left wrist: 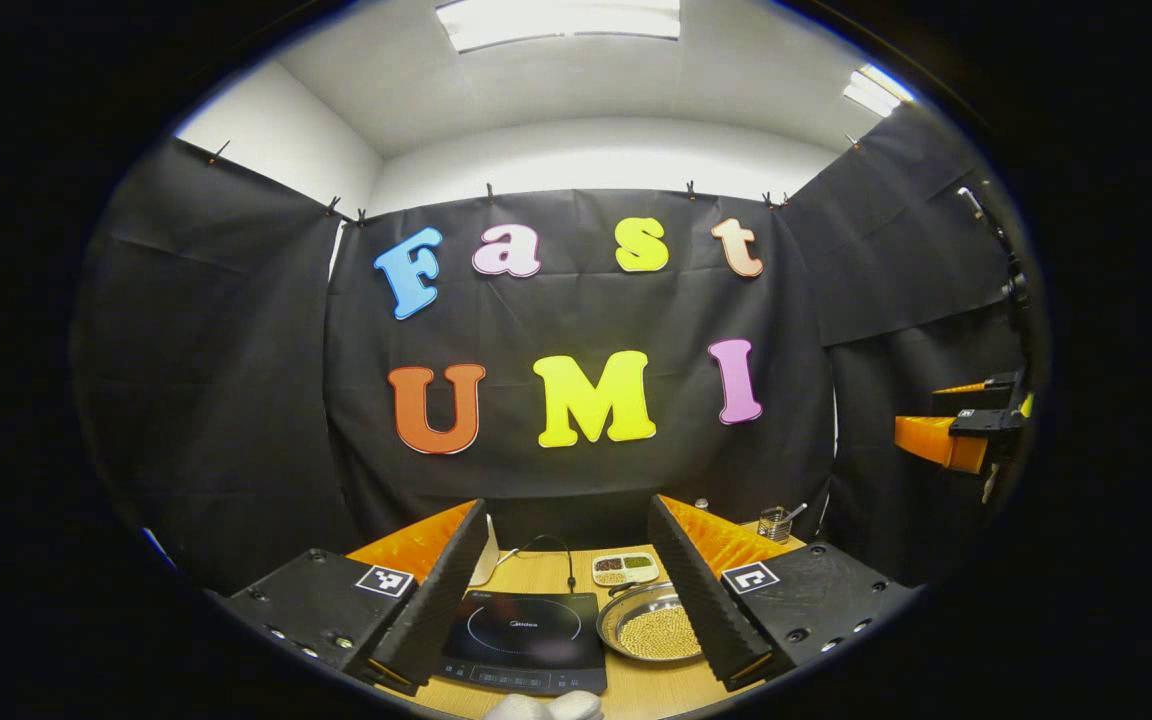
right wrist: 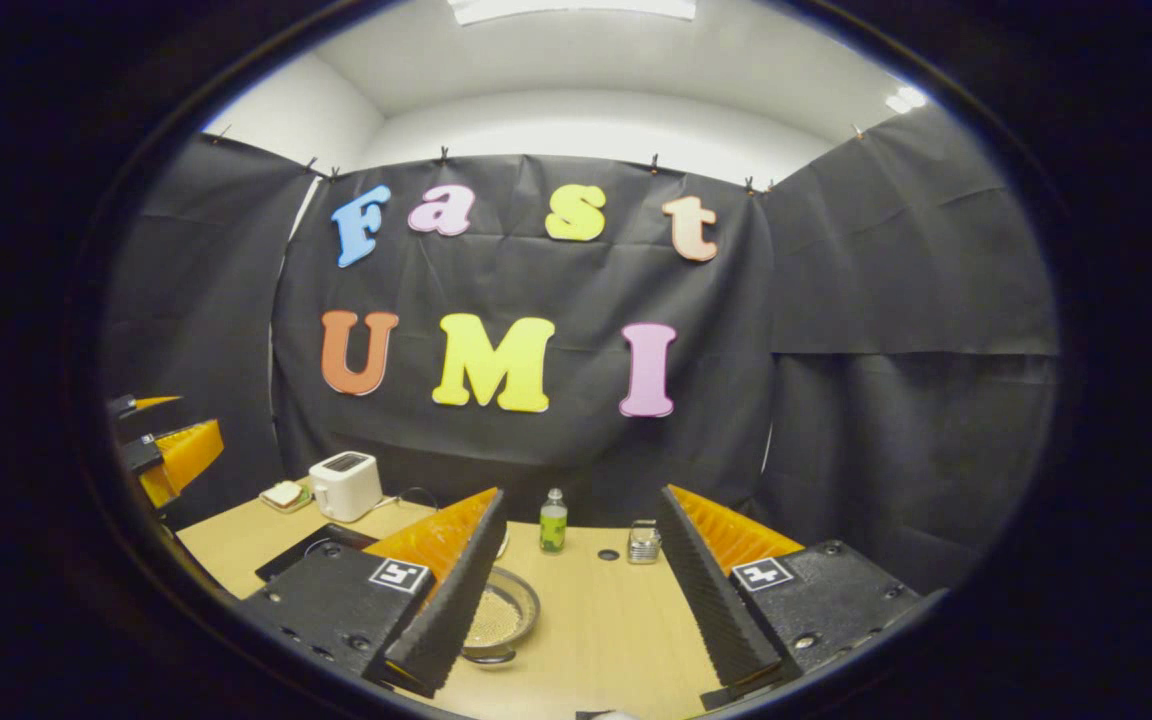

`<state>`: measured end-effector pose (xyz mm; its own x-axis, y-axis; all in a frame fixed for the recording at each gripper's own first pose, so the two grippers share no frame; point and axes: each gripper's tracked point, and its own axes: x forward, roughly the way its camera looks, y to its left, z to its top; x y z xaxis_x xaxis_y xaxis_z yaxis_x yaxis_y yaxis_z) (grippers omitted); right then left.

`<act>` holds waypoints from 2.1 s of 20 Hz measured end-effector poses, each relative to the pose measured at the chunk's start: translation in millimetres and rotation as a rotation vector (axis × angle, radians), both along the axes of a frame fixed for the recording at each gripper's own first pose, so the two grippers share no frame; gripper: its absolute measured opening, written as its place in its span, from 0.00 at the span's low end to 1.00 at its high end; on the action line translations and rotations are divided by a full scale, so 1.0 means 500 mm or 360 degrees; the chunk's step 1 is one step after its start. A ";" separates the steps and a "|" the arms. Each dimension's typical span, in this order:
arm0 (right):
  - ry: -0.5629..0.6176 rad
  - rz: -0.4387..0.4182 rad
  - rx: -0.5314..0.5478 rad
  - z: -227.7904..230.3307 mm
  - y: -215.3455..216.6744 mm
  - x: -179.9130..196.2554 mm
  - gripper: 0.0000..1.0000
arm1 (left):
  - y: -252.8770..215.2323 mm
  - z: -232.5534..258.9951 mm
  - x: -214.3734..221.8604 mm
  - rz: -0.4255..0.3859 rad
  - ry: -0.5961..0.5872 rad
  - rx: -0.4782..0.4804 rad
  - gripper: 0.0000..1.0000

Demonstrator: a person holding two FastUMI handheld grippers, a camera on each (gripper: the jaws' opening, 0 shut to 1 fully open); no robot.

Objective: First push the handle of the pot to place it horizontally, then grasp the pot with both hands and set it on the induction cooktop.

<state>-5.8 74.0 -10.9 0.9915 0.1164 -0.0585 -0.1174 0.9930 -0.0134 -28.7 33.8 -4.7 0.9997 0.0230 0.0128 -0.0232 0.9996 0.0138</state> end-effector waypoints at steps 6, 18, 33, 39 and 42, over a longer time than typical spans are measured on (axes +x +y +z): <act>0.0211 0.0318 -0.0073 -0.108 0.133 0.030 0.31 | 0.023 -0.028 -0.007 0.0070 0.0045 0.0017 0.96; 0.0986 0.0653 -0.0150 -0.572 0.315 0.032 0.01 | 0.077 -0.050 -0.036 0.0254 0.0091 0.0029 0.96; 0.1267 0.0682 -0.0276 -0.762 0.322 0.073 0.00 | 0.114 -0.091 -0.033 0.0422 0.0215 0.0010 0.96; 0.1291 0.0634 -0.0252 -0.770 0.281 0.082 0.04 | 0.092 -0.088 -0.011 0.0378 0.0206 -0.0006 0.96; 0.1300 0.0600 -0.0244 -0.772 0.257 0.095 0.04 | 0.081 -0.091 0.002 0.0356 0.0208 -0.0023 0.96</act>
